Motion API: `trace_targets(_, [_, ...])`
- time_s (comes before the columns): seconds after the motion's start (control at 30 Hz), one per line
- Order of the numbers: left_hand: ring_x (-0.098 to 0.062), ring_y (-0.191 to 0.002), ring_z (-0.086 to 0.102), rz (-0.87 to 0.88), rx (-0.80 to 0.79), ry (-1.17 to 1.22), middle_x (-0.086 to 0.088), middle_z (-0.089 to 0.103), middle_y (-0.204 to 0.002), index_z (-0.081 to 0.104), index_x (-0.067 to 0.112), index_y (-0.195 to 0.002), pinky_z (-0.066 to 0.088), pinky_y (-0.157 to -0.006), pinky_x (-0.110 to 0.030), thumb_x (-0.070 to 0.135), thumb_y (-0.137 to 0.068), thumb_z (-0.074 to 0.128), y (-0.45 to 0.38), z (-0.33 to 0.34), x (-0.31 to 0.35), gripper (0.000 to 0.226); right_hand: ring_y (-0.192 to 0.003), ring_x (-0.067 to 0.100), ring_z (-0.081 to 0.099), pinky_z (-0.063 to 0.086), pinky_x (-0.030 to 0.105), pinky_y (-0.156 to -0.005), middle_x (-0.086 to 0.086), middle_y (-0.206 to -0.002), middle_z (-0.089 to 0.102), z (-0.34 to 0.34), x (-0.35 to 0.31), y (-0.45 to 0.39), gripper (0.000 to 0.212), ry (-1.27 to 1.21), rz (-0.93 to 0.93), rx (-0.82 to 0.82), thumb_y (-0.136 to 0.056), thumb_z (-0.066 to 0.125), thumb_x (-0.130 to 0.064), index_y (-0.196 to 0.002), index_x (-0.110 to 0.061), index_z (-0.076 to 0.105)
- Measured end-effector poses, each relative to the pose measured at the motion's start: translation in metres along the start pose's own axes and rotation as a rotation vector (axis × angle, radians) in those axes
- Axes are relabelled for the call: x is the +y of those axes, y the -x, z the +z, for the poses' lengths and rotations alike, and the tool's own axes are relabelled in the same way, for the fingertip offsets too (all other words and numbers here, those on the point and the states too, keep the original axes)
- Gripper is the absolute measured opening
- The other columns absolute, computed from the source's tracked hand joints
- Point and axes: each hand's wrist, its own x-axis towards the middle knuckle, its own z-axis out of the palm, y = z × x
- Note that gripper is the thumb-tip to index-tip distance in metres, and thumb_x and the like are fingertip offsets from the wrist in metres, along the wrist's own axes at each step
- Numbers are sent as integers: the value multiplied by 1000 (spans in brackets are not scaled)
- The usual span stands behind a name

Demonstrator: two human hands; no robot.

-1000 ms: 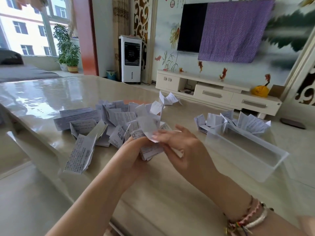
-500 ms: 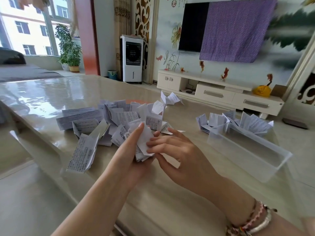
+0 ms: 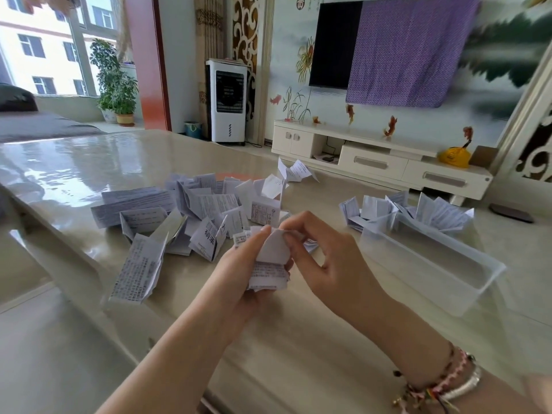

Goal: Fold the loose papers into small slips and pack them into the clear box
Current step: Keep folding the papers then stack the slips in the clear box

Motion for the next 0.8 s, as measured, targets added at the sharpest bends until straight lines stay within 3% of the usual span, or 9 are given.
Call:
trace_targets(0.17, [-28, -81, 61, -34, -71, -35, -19, 67, -96, 69, 11, -108, 53, -74, -36, 64, -81, 46, 5, 6, -2, 64, -93, 8, 47, 37, 16, -78, -14, -94, 54, 4, 10, -3, 16, 139, 87, -2, -90, 53, -38, -101, -27, 57])
trace_targets(0.27, [-23, -74, 62, -34, -117, -38, -17, 65, -92, 67, 9, -109, 54, -68, -32, 56, -79, 54, 7, 6, -3, 57, -105, 8, 44, 34, 8, -83, -16, -104, 51, 1, 14, -3, 20, 108, 202, -18, -89, 63, -36, -108, -31, 60])
trace_targets(0.47, [-18, -73, 63, -25, -163, 34, -14, 63, -95, 63, 12, -121, 55, -59, -28, 30, -89, 56, 5, 0, -3, 38, -115, 10, 44, 42, 31, -96, -23, -113, 51, 4, 14, -3, 10, 56, 198, -21, -87, 64, -41, -96, -40, 65])
trace_targets(0.53, [-22, -77, 64, -39, -125, 99, -14, 66, -94, 63, 5, -116, 58, -65, -32, 26, -90, 56, 2, -3, -2, 34, -121, 6, 40, 36, 24, -100, -25, -123, 49, 0, 16, -4, 18, -6, 249, -60, -89, 64, -35, -106, -42, 66])
trace_targets(0.6, [-23, -76, 64, -44, -67, 140, -13, 69, -91, 65, 4, -106, 59, -66, -32, 22, -90, 56, -1, -6, 0, 25, -122, 1, 40, 30, 15, -97, -23, -126, 51, -9, 25, -9, 28, -43, 302, 1, -92, 61, -19, -114, -37, 63])
trace_targets(0.7, [-23, -72, 62, -40, 5, 135, -12, 69, -85, 73, 7, -92, 55, -67, -34, 18, -91, 58, -3, -10, 3, 19, -123, 5, 40, 26, 12, -98, -15, -127, 51, -19, 51, -18, 38, 204, 333, 70, -88, 61, -7, -118, -30, 60])
trace_targets(0.8, [-24, -69, 58, -19, 26, 99, -13, 64, -80, 77, 12, -66, 48, -72, -38, 17, -90, 59, -5, -13, 4, 30, -131, 16, 32, 23, 27, -109, -5, -143, 42, -13, 76, -21, 39, 468, 393, -84, -87, 63, -12, -123, -27, 60])
